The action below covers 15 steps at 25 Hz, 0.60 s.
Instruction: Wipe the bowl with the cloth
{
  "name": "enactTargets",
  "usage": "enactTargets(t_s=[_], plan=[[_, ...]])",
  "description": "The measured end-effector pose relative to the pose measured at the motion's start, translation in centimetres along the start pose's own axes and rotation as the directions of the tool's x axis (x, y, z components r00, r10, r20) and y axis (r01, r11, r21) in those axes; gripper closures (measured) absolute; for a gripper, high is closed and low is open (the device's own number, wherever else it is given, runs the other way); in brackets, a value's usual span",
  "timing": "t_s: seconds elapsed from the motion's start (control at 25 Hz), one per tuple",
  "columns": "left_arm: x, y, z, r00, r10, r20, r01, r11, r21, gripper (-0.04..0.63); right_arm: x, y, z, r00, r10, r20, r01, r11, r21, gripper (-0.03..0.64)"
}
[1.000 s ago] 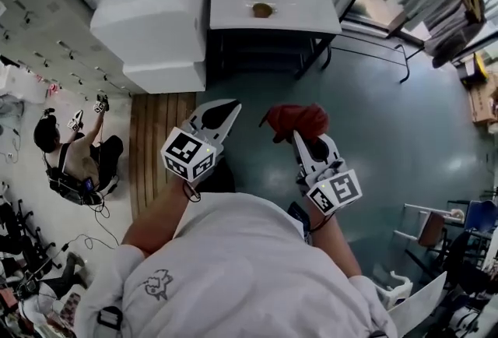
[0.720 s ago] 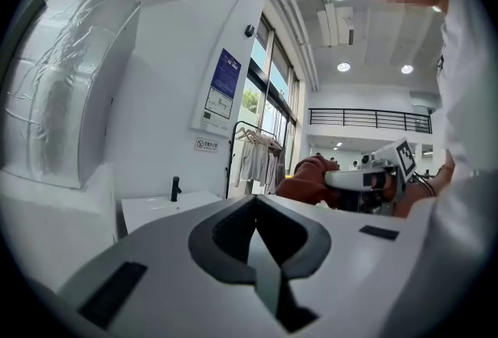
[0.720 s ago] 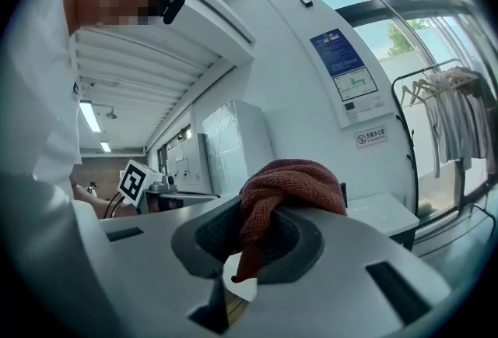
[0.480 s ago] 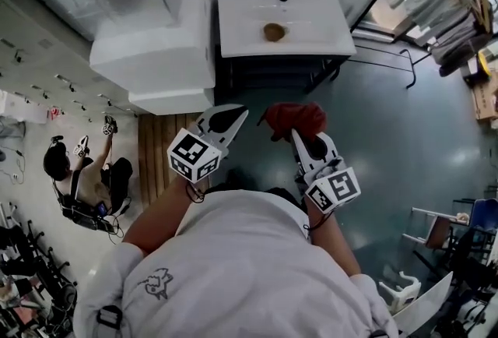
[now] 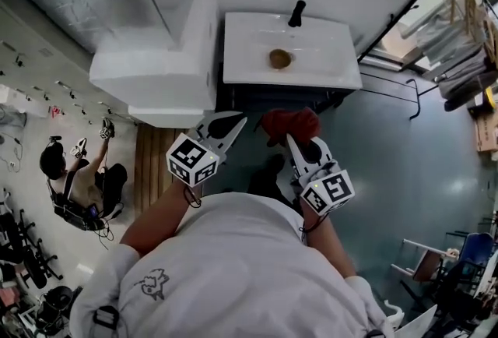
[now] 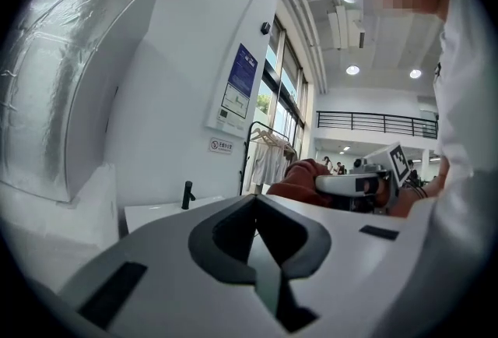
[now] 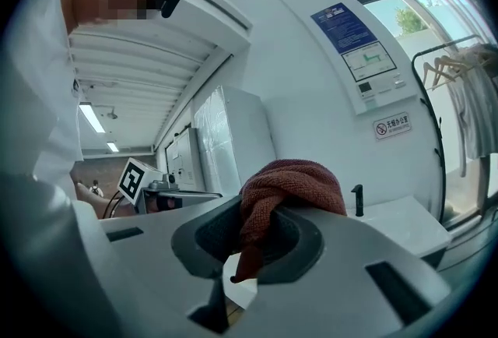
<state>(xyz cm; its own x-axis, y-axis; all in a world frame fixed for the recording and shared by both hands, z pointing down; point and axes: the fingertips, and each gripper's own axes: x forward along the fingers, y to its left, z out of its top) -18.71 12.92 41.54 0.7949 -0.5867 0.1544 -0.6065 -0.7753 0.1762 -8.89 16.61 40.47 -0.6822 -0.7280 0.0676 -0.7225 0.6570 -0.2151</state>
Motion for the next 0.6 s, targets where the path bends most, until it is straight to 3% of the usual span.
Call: enactTargets(t_s=[0.4, 0.6], plan=[[13.2, 4.5, 1.6, 0.995, 0.095, -0.037, -0.095, 0.995, 0.01, 0.581, 3.7, -14.1, 3.8, 0.992, 0.122, -0.014, -0.122, 0.992, -0.009, 0.565], [15.9, 6.5, 1.9, 0.991, 0.129, -0.044, -0.128, 0.992, 0.007, 0.581, 5.1, -17.9, 4.3, 0.99, 0.134, -0.035, -0.135, 0.991, -0.026, 0.564]])
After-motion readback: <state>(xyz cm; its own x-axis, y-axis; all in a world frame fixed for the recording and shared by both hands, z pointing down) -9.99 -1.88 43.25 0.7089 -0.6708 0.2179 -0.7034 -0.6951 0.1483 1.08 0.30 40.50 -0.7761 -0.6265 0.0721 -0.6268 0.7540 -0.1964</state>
